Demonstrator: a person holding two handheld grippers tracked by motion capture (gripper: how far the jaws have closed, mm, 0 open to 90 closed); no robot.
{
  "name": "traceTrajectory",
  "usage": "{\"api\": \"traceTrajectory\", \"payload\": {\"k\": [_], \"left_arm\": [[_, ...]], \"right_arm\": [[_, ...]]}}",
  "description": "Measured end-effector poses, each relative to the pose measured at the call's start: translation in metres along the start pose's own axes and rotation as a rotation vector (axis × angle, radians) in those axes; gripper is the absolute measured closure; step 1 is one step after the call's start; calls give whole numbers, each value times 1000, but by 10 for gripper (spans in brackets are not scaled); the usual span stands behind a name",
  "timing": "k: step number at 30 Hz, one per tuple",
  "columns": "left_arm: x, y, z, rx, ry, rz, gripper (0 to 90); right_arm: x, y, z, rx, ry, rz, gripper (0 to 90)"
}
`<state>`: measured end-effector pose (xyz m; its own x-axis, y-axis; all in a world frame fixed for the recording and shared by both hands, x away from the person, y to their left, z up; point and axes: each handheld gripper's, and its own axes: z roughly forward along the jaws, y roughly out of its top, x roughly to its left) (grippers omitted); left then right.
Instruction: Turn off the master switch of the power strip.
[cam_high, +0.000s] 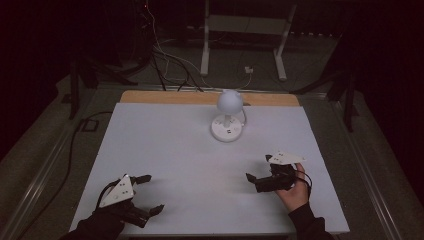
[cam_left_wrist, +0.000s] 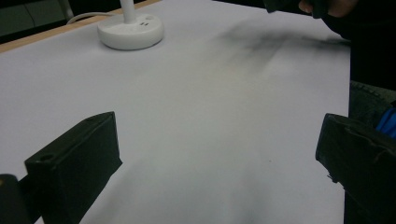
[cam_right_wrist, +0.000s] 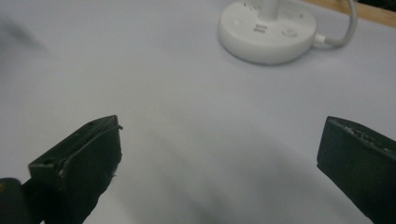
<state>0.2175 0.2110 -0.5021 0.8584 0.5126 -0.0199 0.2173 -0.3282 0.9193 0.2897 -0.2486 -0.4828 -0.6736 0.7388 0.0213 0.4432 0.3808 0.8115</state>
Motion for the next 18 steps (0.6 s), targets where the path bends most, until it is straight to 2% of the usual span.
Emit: {"api": "traceTrajectory", "payload": {"k": [10, 18], "left_arm": [[0, 0, 1, 3, 2, 3, 4], [0, 0, 0, -2, 1, 1, 4]], "right_arm": [[-4, -23, -13, 31, 11, 0, 0], [-6, -46, -26, 69, -28, -35, 0]]}}
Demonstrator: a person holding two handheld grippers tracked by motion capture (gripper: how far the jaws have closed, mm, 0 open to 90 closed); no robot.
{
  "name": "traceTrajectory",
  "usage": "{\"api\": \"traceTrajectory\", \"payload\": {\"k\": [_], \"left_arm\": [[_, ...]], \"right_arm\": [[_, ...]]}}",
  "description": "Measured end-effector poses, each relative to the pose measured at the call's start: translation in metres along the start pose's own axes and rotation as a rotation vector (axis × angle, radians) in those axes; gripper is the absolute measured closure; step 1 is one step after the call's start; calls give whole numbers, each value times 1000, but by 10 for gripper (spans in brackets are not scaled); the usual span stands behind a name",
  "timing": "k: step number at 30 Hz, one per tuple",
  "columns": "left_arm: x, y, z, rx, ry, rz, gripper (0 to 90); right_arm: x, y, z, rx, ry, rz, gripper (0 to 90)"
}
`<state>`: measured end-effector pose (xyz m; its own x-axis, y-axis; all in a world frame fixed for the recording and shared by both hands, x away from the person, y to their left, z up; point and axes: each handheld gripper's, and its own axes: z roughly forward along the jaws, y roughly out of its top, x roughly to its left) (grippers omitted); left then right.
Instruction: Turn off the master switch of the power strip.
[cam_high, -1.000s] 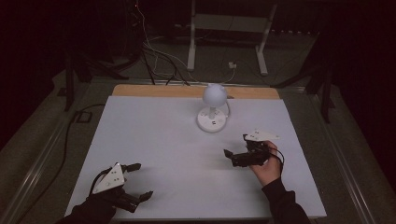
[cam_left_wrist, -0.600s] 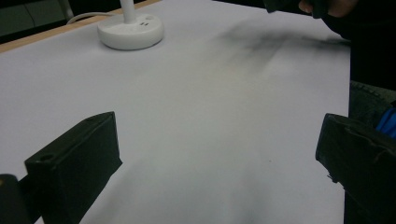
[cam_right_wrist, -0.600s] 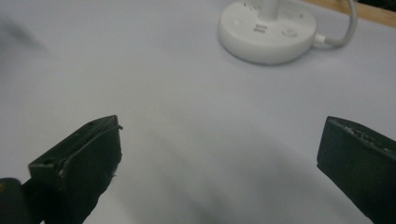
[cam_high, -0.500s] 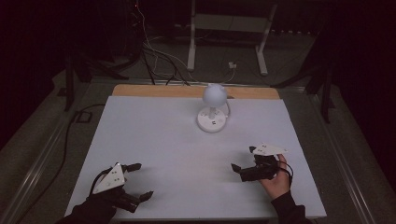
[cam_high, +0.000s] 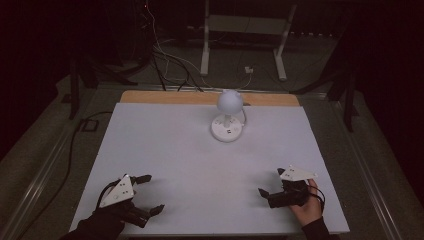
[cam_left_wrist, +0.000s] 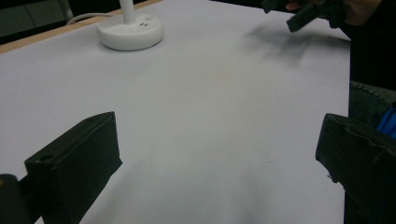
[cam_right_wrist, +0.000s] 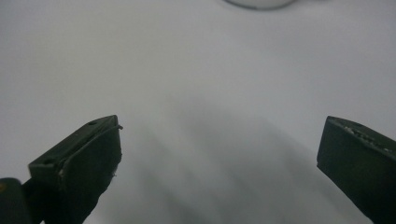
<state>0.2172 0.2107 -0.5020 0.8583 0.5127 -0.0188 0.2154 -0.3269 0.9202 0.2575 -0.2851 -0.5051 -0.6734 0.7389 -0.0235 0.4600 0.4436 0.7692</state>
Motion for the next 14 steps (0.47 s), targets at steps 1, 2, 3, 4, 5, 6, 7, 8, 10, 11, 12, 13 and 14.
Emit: {"api": "traceTrajectory", "payload": {"k": [1, 2, 3, 4, 5, 6, 7, 8, 10, 11, 12, 13, 14], "left_arm": [[0, 0, 0, 2, 1, 1, 4], [0, 0, 0, 5, 0, 3, 4], [0, 0, 1, 4, -2, 3, 4], [0, 0, 1, 4, -3, 1, 4], [0, 0, 1, 4, -2, 1, 4], [0, 0, 2, 5, -2, 3, 4], [0, 0, 2, 7, -2, 3, 4], [0, 0, 2, 7, -2, 3, 4], [0, 0, 2, 7, -1, 2, 4], [0, 0, 2, 7, -2, 2, 4], [0, 0, 2, 8, -1, 3, 4], [0, 0, 2, 10, -2, 5, 4], [0, 0, 2, 11, -2, 6, 4]], "right_arm": [[-1, -4, -2, -3, -1, 5, 0], [-3, -7, -4, -4, 1, 10, 0], [-4, -10, -5, -5, 5, 16, 0], [-5, -14, -7, -7, -1, 23, 0], [-7, -16, -9, -11, -4, 26, 0], [-8, -18, -9, -11, -3, 38, 0], [-9, -19, -10, -14, -2, 46, 0], [-10, -19, -10, -17, -3, 47, 0], [-10, -18, -10, -25, -1, 42, 0], [-9, -18, -9, -26, 3, 40, 0], [-9, -18, -8, -23, 7, 36, 0], [-8, -18, -7, -19, 12, 37, 0], [-7, -17, -6, -14, 16, 32, 0]]}}
